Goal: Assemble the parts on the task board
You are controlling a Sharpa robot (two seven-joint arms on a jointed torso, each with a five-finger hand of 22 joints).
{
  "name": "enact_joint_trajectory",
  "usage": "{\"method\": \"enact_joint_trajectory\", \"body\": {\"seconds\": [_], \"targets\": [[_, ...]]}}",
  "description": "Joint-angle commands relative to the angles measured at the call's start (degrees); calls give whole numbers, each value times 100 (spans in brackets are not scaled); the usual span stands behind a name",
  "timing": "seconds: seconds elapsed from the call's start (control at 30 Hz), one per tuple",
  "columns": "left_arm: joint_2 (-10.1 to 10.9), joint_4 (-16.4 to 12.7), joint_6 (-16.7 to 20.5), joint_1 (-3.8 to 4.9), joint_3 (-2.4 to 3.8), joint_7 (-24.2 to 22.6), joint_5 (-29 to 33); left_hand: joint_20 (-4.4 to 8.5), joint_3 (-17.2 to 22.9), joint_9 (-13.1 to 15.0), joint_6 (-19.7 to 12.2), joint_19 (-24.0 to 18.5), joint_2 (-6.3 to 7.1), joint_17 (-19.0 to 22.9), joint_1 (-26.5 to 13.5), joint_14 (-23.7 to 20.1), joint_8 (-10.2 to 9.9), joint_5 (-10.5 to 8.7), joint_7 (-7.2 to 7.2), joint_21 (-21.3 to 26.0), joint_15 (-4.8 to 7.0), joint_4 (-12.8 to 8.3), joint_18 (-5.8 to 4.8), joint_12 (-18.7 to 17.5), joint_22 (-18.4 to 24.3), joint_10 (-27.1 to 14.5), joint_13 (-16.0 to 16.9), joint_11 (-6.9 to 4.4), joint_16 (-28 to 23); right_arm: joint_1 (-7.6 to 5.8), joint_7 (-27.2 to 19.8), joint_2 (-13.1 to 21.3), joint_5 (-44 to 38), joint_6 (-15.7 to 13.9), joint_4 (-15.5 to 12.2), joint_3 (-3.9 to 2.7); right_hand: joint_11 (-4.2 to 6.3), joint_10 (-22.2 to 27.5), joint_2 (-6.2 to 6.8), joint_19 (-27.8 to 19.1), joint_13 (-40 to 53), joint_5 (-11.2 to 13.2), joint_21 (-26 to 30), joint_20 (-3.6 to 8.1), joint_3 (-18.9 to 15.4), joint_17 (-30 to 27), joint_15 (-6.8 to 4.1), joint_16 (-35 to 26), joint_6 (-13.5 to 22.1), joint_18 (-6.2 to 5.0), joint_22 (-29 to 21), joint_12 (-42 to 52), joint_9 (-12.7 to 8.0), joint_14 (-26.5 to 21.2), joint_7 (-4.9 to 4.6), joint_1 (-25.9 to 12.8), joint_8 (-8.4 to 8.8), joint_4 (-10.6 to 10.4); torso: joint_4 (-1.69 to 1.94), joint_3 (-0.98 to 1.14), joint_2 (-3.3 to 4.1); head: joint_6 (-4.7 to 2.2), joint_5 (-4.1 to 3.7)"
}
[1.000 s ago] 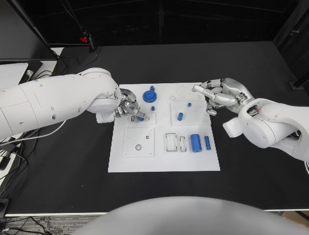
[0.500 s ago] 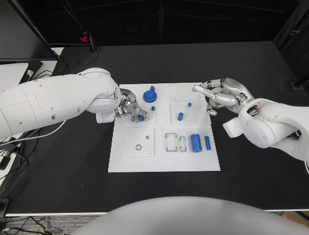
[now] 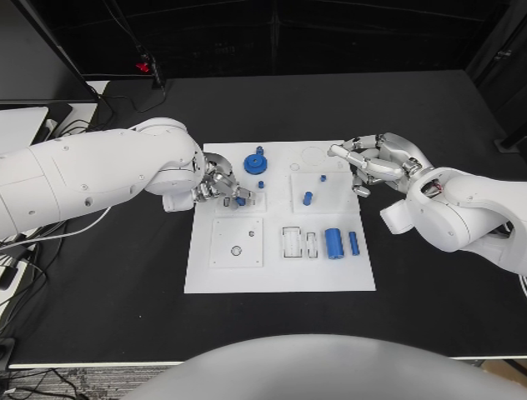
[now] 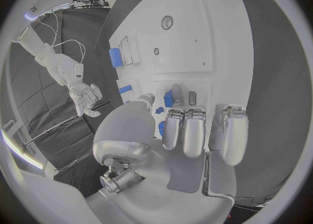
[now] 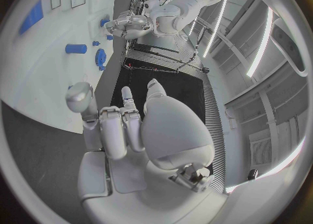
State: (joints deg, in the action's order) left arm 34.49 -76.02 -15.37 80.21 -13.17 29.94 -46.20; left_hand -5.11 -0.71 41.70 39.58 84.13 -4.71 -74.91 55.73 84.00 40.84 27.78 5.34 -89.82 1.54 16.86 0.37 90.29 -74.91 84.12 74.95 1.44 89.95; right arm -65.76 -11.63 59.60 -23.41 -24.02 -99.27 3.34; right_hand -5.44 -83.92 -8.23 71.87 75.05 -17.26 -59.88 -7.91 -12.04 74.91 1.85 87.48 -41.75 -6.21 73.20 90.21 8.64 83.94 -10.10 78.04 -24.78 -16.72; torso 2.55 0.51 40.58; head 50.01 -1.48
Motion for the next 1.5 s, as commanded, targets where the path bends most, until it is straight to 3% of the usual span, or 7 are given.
{"method": "enact_joint_trajectory", "body": {"seconds": [0.03,0.23,0.43,0.67,0.87,1.27,1.5], "targets": [[7,-19,16,-39,-30,-35,-36,-35,-34,79,-81,587,-18,-1509,-24,600,91,-24,-10,-18,-26,-7,-37,-29,-1509,588,1505,38,5,-5,-15,-2,11,54,-6,-2,-14,-608,-72,-30,1495,-17,31,-9,-27,1044,-2,-21,45,-101,-5,-21,9,320,11,3,-31,1,2,-1,3,-1,-1],[35,-38,92,-40,-30,-43,-35,-30,-68,353,-215,587,-50,-1509,28,600,370,-21,-28,-18,-17,-5,-37,-29,-1509,588,1505,21,5,-5,-11,-3,11,61,-6,-2,-14,-608,-72,-30,1495,-17,31,-9,-27,1044,-2,-21,45,-101,-5,-21,9,320,11,3,-31,1,0,-1,3,-1,-5],[62,-45,180,-40,-30,-66,-35,-29,-74,399,-248,587,-55,-1509,38,600,411,-18,-29,-18,-16,-6,-37,-29,-1509,588,1505,19,5,-5,-5,-4,11,65,-5,-2,-14,-608,-72,-30,1495,-17,31,-9,-27,1044,-2,-21,45,-101,-5,-21,9,320,11,3,-31,1,-2,3,2,-1,-2],[70,-53,234,-40,-30,-90,-35,-22,-102,606,-343,587,-59,-1509,82,600,611,-17,-44,-18,-7,-5,-37,-29,-1509,588,1505,5,5,-5,1,-7,11,71,-2,-2,-14,-608,-72,-30,1495,-17,31,-9,-27,1044,-2,-21,45,-101,-5,-21,9,320,11,3,-31,1,-3,-1,-1,-1,2],[83,-62,295,-40,-30,-112,-35,-14,-149,917,-465,587,-76,-1509,108,600,902,-17,-67,-18,3,-5,-37,-29,-1509,588,1505,-15,5,-5,11,-10,11,79,2,-2,-14,-608,-72,-30,1495,-17,31,-9,-27,1044,-2,-21,45,-101,-5,-21,9,320,11,3,-31,1,-1,-1,-2,-1,-21],[131,-90,442,-40,-29,-146,-35,-5,-161,1079,-514,587,-85,-1509,152,600,1048,-11,-86,-18,13,-7,-37,-29,-1509,588,1505,-33,5,-3,20,-13,11,92,6,-2,-14,-608,-78,-35,1495,-23,45,-9,-32,1044,-2,-20,51,-103,-10,-21,9,320,11,11,-42,3,-1,2,0,-1,-22],[127,-83,436,-39,-29,-151,-35,0,-169,1046,-655,587,-115,-1509,157,600,930,4,-66,-18,15,-2,-37,-29,-1509,588,1505,-19,5,-1,25,-20,11,99,9,-1,-14,-608,-78,-35,1495,-23,45,-9,-32,1044,-2,-20,51,-103,-10,-21,9,320,11,11,-42,3,-2,-2,0,-1,-30]]}}
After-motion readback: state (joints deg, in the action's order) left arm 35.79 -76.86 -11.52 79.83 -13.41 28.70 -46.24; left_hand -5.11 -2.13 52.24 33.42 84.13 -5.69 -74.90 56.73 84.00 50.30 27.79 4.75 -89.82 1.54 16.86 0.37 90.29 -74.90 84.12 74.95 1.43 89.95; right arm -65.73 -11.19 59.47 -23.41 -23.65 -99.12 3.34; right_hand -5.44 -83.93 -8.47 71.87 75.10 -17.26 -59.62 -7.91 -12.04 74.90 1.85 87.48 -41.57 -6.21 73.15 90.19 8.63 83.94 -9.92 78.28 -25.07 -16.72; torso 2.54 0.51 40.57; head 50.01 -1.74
